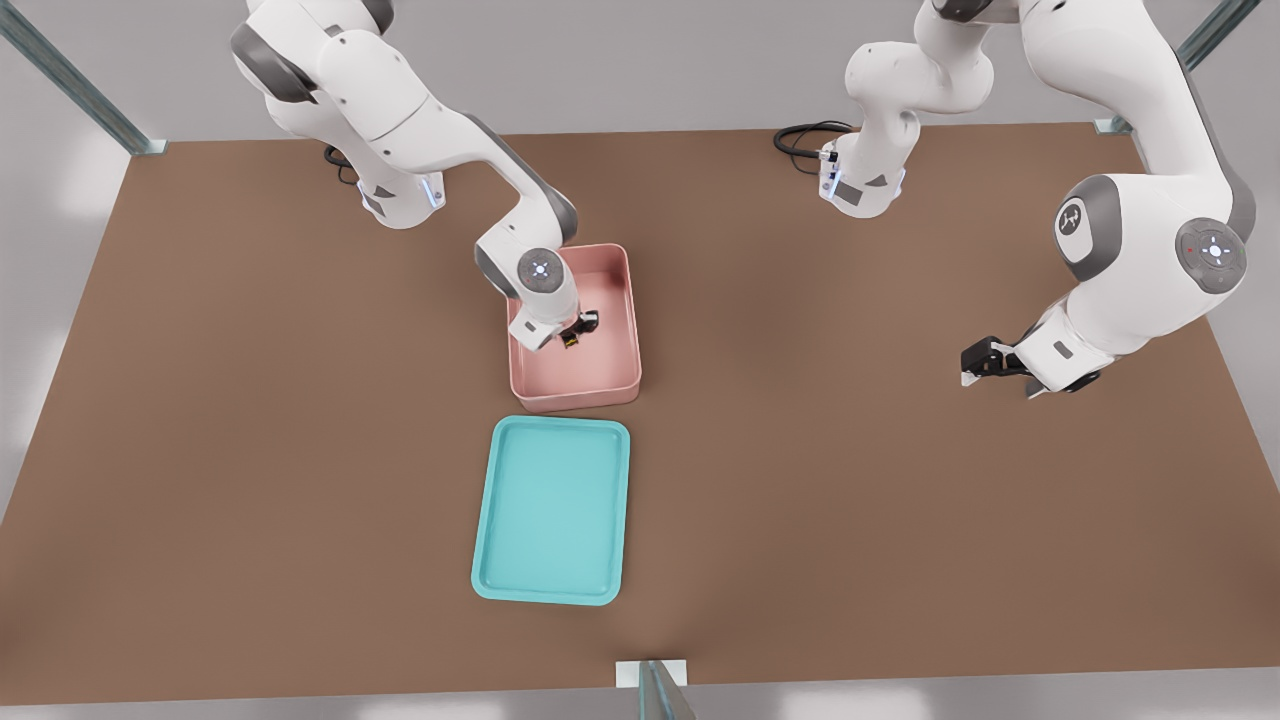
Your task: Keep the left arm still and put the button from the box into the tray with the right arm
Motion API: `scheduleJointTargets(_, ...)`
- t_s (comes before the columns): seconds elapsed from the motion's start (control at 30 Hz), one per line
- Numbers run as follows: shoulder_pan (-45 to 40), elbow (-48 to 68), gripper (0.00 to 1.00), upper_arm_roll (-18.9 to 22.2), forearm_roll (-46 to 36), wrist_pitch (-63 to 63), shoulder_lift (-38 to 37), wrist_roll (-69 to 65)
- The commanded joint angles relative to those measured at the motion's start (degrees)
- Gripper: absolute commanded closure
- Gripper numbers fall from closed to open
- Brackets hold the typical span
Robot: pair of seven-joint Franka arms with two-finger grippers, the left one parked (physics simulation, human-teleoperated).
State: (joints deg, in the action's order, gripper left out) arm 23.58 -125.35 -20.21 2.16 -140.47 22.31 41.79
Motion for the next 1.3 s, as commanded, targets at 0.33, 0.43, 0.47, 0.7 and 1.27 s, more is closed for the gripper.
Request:
scheduleJointTargets(0.33,-0.20,6.52,0.55,-0.36,-0.49,9.94,-4.73,-1.98)
scheduleJointTargets(0.43,-1.42,10.74,0.55,-0.27,-0.49,14.69,-5.17,-4.61)
scheduleJointTargets(0.47,-1.95,12.14,0.55,-0.27,-0.49,15.84,-5.08,-5.67)
scheduleJointTargets(0.7,-6.70,26.38,0.55,-0.09,-0.67,26.47,-0.16,-13.32)
scheduleJointTargets(1.27,-8.02,64.52,0.55,3.07,2.23,37.11,27.61,-32.12)
